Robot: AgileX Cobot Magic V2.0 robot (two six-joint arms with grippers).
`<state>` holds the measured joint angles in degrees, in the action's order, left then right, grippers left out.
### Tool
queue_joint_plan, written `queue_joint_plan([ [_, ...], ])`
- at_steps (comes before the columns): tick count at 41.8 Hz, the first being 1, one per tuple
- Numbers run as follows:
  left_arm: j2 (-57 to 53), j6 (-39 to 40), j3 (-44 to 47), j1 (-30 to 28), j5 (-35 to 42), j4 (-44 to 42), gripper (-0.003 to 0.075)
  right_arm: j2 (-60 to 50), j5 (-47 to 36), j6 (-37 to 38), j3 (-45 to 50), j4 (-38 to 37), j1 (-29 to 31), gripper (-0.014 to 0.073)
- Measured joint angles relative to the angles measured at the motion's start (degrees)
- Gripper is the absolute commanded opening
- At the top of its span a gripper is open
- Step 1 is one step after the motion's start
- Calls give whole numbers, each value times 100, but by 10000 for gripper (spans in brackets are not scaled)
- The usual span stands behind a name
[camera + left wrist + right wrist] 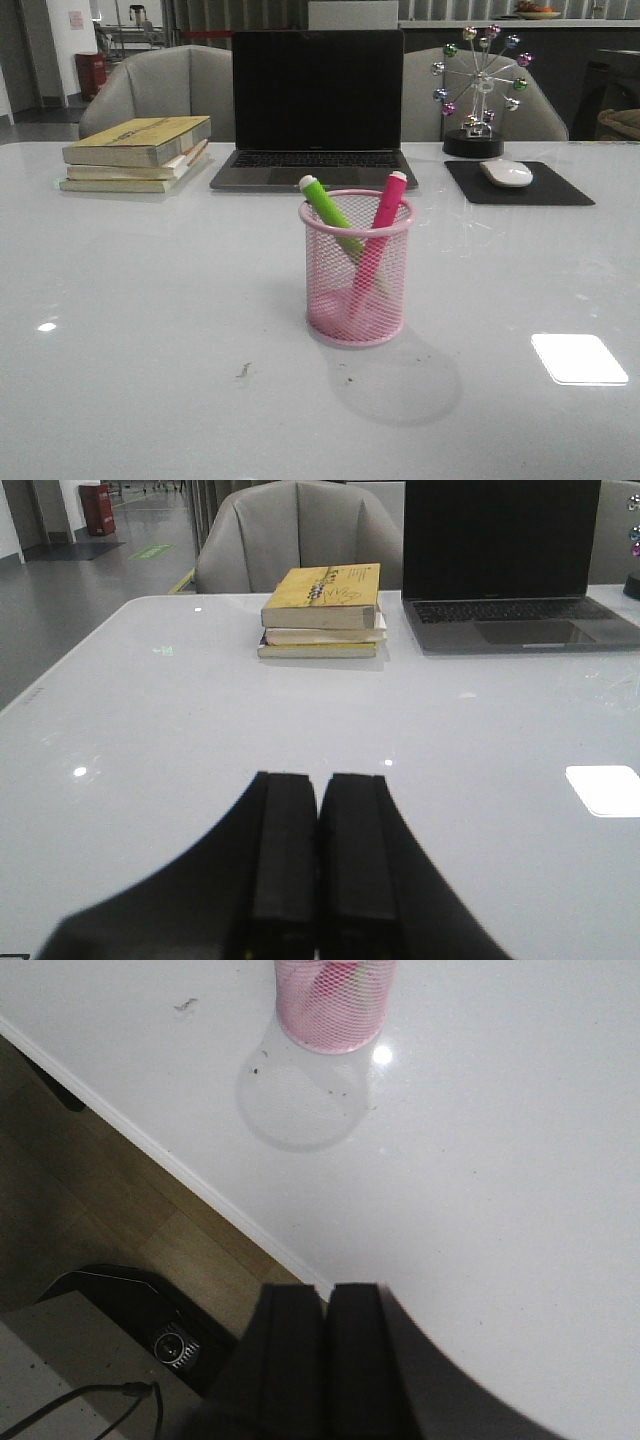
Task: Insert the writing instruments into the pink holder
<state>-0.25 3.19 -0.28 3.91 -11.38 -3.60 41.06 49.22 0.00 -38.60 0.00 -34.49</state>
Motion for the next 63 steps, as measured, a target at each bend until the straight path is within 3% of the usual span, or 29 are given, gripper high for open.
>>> queue_joint_plan([
  [10, 0, 231, 55, 25, 570, -58, 100, 0, 0, 0, 0, 0, 0, 69],
  [21, 0, -260, 55, 25, 858, 300, 100, 0, 0, 0, 0, 0, 0, 69],
  [63, 0, -319, 55, 25, 871, 313, 100, 0, 0, 0, 3, 0, 0, 69],
])
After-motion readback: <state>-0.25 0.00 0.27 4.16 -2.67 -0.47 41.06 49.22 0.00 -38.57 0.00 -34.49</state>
